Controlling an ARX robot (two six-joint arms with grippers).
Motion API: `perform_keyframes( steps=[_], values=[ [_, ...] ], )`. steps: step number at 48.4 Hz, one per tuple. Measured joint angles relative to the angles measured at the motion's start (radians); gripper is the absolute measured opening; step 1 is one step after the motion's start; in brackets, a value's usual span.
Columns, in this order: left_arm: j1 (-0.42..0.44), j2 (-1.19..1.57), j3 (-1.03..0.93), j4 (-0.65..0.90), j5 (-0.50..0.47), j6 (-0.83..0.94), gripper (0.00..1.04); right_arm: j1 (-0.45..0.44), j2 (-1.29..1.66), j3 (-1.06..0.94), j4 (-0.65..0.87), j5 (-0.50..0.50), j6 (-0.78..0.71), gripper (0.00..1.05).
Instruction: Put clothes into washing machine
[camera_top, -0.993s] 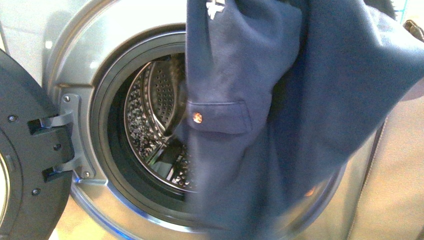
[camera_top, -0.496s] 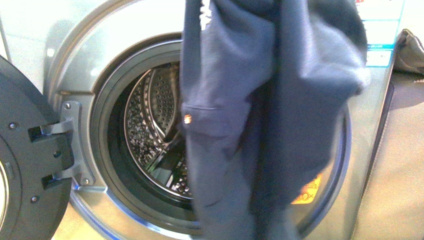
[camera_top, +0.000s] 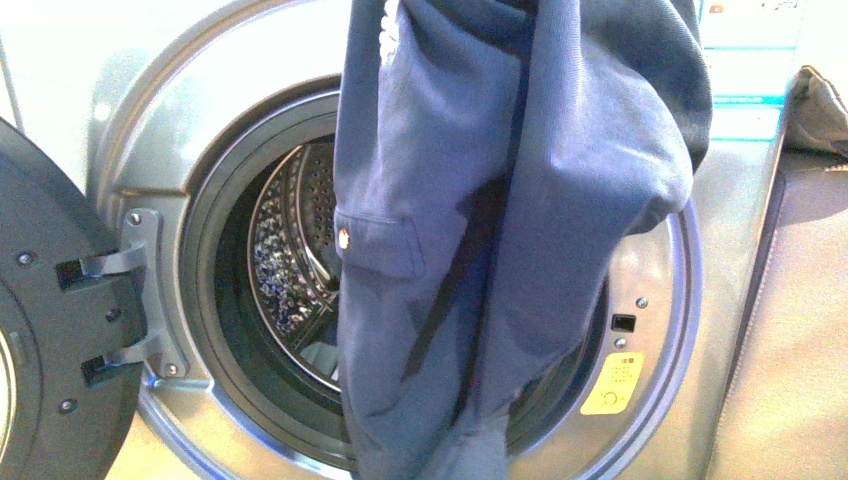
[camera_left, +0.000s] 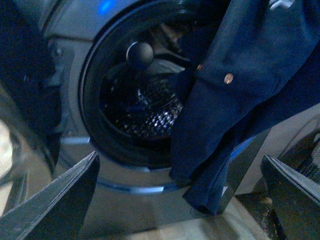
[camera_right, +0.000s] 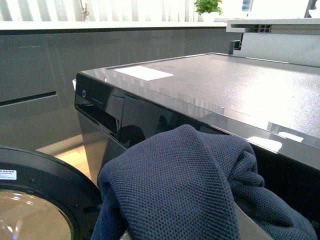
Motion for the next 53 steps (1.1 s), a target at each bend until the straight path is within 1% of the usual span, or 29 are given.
perform_keyframes(
  steps=[7,12,15,23,30,38,45,50,53],
  values=[
    [-0.017,0.192,0.116,0.164,0.024,-0.005,0.98,0.000,0.000,0.000,0.000,-0.001,0.000,0.09],
    [-0.055,0.334,0.218,0.261,0.053,-0.011,0.98,0.000,0.000,0.000,0.000,0.000,0.000,0.09],
    [-0.077,0.406,0.273,0.303,0.084,-0.018,0.98,0.000,0.000,0.000,0.000,0.000,0.000,0.09],
    [-0.132,0.577,0.415,0.389,0.124,-0.019,0.98,0.000,0.000,0.000,0.000,0.000,0.000,0.09],
    [-0.167,0.705,0.514,0.414,0.144,-0.031,0.98,0.000,0.000,0.000,0.000,0.000,0.000,0.09],
    [-0.235,0.829,0.639,0.436,0.232,-0.044,0.98,0.000,0.000,0.000,0.000,0.000,0.000,0.09],
    [-0.293,0.892,0.690,0.433,0.272,-0.023,0.98,0.000,0.000,0.000,0.000,0.000,0.000,0.09],
    [-0.349,0.945,0.725,0.394,0.260,0.026,0.98,0.000,0.000,0.000,0.000,0.000,0.000,0.09],
    [-0.383,0.980,0.751,0.377,0.235,0.053,0.98,0.000,0.000,0.000,0.000,0.000,0.000,0.09]
  ],
)
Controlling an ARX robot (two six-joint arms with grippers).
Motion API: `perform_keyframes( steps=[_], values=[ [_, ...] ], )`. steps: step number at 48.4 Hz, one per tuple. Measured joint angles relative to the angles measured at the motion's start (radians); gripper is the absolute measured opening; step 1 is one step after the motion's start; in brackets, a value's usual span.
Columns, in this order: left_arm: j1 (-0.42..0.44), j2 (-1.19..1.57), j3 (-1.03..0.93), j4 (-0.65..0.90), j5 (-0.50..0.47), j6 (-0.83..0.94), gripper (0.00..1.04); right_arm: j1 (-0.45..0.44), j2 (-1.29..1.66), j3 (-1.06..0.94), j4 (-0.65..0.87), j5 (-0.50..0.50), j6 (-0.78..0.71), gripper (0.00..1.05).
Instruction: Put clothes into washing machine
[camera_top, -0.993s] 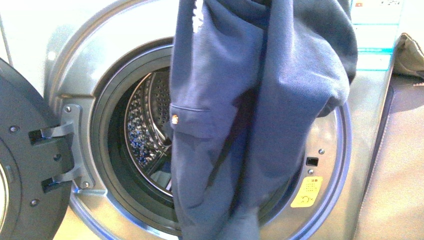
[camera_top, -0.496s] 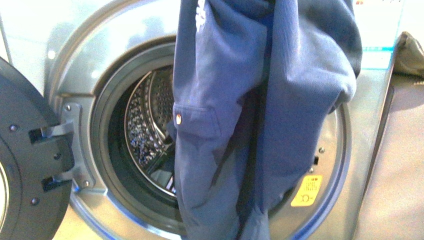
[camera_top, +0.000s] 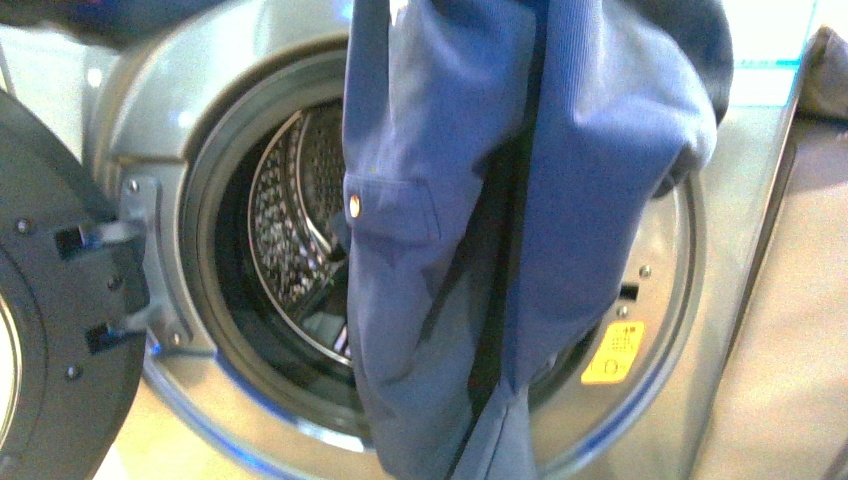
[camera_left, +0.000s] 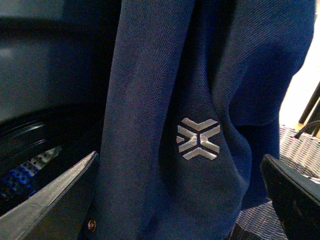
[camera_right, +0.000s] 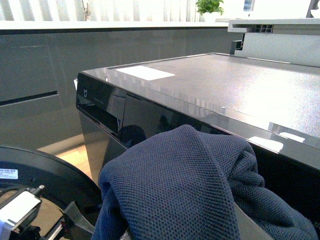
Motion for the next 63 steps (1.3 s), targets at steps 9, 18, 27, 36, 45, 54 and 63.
perform_keyframes(
  steps=[9,18,27,36,45,54,63],
  values=[
    [-0.076,0.082,0.054,-0.034,-0.054,0.072,0.98,0.000,0.000,0.000,0.000,0.000,0.000,0.09],
    [-0.141,0.146,0.089,0.020,-0.083,0.070,0.98,0.000,0.000,0.000,0.000,0.000,0.000,0.09],
    [-0.217,0.130,0.063,0.116,-0.012,0.005,0.98,0.000,0.000,0.000,0.000,0.000,0.000,0.09],
    [-0.282,0.131,0.082,-0.014,-0.144,0.087,0.98,0.000,0.000,0.000,0.000,0.000,0.000,0.09],
    [-0.312,0.163,0.134,-0.048,-0.331,0.104,0.98,0.000,0.000,0.000,0.000,0.001,0.000,0.09],
    [-0.339,0.174,0.174,-0.086,-0.471,0.048,0.98,0.000,0.000,0.000,0.000,0.001,0.000,0.09],
    [-0.380,0.172,0.172,-0.060,-0.435,0.012,0.98,0.000,0.000,0.000,0.000,0.001,0.000,0.09]
  ],
)
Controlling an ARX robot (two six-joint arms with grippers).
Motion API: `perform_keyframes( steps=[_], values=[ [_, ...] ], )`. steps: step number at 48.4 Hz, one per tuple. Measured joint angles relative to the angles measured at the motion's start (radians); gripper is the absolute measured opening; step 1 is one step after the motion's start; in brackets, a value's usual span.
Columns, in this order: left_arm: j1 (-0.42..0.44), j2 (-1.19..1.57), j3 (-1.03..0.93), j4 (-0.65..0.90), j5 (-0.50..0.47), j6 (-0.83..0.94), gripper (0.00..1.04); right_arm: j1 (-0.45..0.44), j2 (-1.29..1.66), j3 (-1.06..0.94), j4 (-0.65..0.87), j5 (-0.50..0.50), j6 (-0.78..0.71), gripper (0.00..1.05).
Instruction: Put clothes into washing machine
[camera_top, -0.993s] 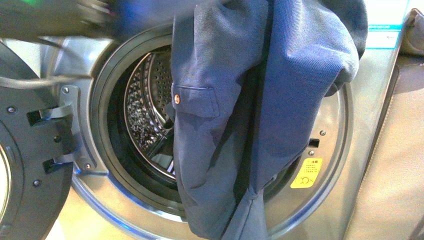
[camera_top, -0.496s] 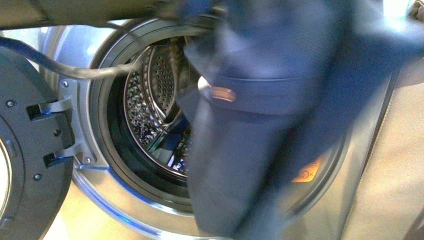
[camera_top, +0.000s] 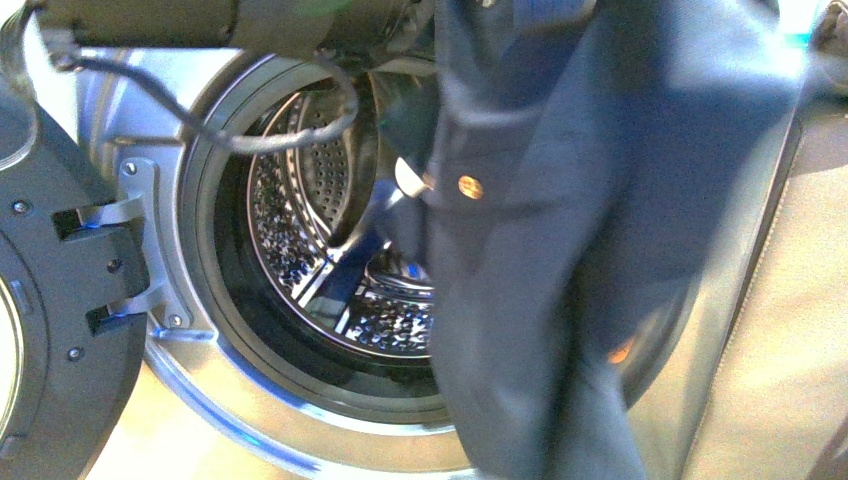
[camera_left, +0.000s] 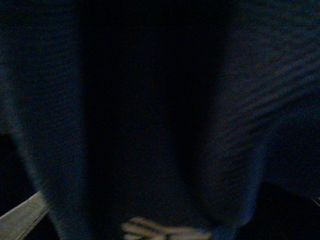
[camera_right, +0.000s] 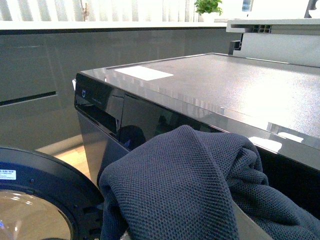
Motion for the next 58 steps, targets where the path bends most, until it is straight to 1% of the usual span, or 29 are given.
perform_keyframes(
  steps=[12,20,24,25,27,34,49,56,57,58],
  values=[
    [-0.053,-0.008,-0.003,0.035,0.045,-0.040,0.98,0.000,0.000,0.000,0.000,0.000,0.000,0.09],
    [-0.079,0.000,0.005,0.044,0.031,-0.056,0.98,0.000,0.000,0.000,0.000,0.000,0.000,0.09],
    [-0.091,0.030,0.057,-0.030,-0.076,-0.055,0.98,0.000,0.000,0.000,0.000,0.000,0.000,0.09],
    [-0.092,0.031,0.060,-0.035,-0.082,-0.054,0.98,0.000,0.000,0.000,0.000,0.000,0.000,0.09],
    [-0.098,0.048,0.083,-0.061,-0.135,-0.050,0.98,0.000,0.000,0.000,0.000,0.000,0.000,0.09],
    [-0.102,0.082,0.117,-0.100,-0.241,-0.045,0.98,-0.001,0.000,0.000,0.000,0.004,0.000,0.09],
    [-0.107,0.091,0.134,-0.111,-0.363,-0.066,0.98,-0.001,0.000,0.000,0.000,0.004,0.000,0.09],
    [-0.124,0.095,0.144,-0.122,-0.420,-0.020,0.98,-0.001,0.000,0.000,0.000,0.004,0.000,0.09],
    [-0.126,0.096,0.145,-0.122,-0.426,-0.016,0.98,-0.001,0.000,0.000,0.000,0.004,0.000,0.09],
    [-0.128,0.097,0.145,-0.124,-0.435,0.002,0.95,-0.001,0.000,0.000,0.000,0.004,0.000,0.09]
  ],
)
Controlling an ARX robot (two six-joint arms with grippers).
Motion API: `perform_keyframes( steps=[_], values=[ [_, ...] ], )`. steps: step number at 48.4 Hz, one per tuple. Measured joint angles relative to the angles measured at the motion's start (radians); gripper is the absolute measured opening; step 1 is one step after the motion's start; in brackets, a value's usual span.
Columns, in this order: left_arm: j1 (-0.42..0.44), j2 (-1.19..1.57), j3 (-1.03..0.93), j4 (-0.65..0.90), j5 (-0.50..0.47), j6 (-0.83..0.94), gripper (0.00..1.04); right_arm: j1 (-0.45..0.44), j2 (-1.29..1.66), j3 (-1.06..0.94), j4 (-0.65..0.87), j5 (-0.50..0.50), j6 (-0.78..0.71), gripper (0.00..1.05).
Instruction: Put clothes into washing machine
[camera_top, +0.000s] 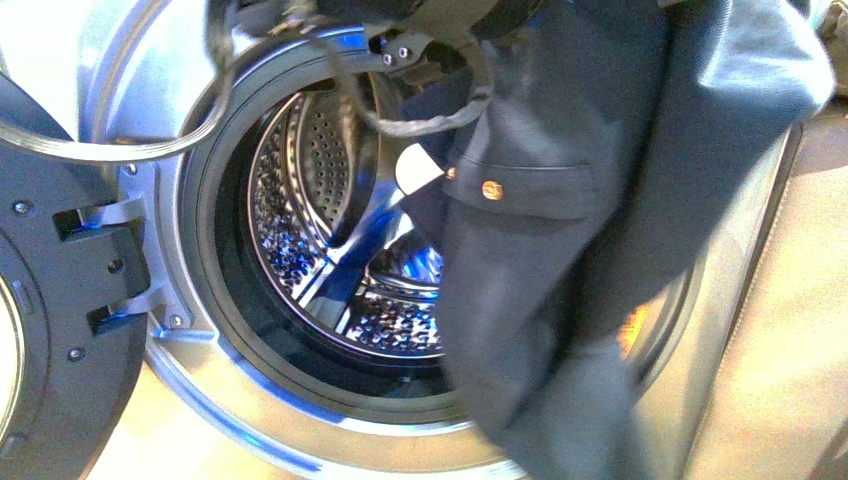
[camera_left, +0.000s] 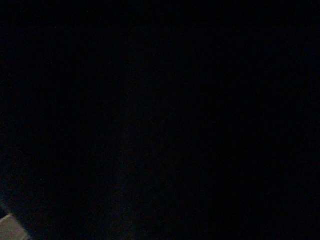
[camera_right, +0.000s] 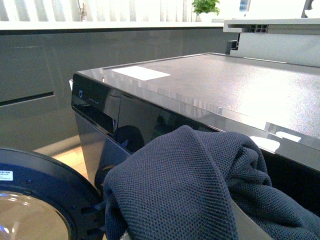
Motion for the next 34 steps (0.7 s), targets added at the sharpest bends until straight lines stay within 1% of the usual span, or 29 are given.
perform_keyframes(
  steps=[4,5,7,11,15,16,20,21,22,23,24,28,31,33,34],
  values=[
    [-0.008,0.003,0.000,-0.004,-0.019,0.036,0.79,0.000,0.000,0.000,0.000,0.000,0.000,0.09],
    [-0.011,0.003,0.000,-0.004,-0.023,0.048,0.73,0.000,0.000,0.000,0.000,0.000,0.000,0.09],
    [-0.011,0.003,0.000,-0.004,-0.026,0.055,0.66,0.000,0.000,0.000,0.000,0.000,0.000,0.09],
    [-0.010,0.003,-0.002,-0.003,-0.043,0.066,0.56,0.000,0.000,0.000,0.000,0.000,0.000,0.09],
    [-0.002,0.002,-0.016,0.018,-0.060,0.080,0.43,0.000,0.000,0.000,0.000,0.000,0.000,0.09],
    [-0.002,0.002,-0.018,0.018,-0.062,0.080,0.42,0.000,0.000,0.000,0.000,0.000,0.000,0.09],
    [0.011,-0.005,-0.035,0.030,-0.074,0.088,0.30,0.000,0.000,0.000,0.000,0.000,0.000,0.09],
    [0.013,-0.005,-0.038,0.031,-0.074,0.089,0.28,0.000,0.000,0.000,0.000,0.000,0.000,0.09],
    [0.018,-0.010,-0.043,0.032,-0.076,0.090,0.24,0.000,0.000,0.000,0.000,0.000,0.000,0.09],
    [0.020,-0.011,-0.045,0.034,-0.077,0.090,0.22,0.000,0.000,0.000,0.000,0.000,-0.001,0.09],
    [0.024,-0.013,-0.048,0.037,-0.080,0.091,0.19,0.000,0.000,0.000,0.000,0.000,-0.002,0.11],
    [0.039,-0.023,-0.059,0.042,-0.082,0.092,0.10,0.000,0.000,0.000,0.000,0.000,0.000,0.24],
    [0.051,-0.031,-0.066,0.043,-0.082,0.090,0.06,0.000,0.000,0.002,0.000,-0.001,0.000,0.31],
    [0.059,-0.035,-0.070,0.044,-0.081,0.089,0.06,0.000,0.000,0.005,0.000,-0.002,0.000,0.38],
    [0.064,-0.037,-0.074,0.046,-0.081,0.088,0.06,0.000,0.000,0.006,0.000,-0.002,0.000,0.40]
  ],
)
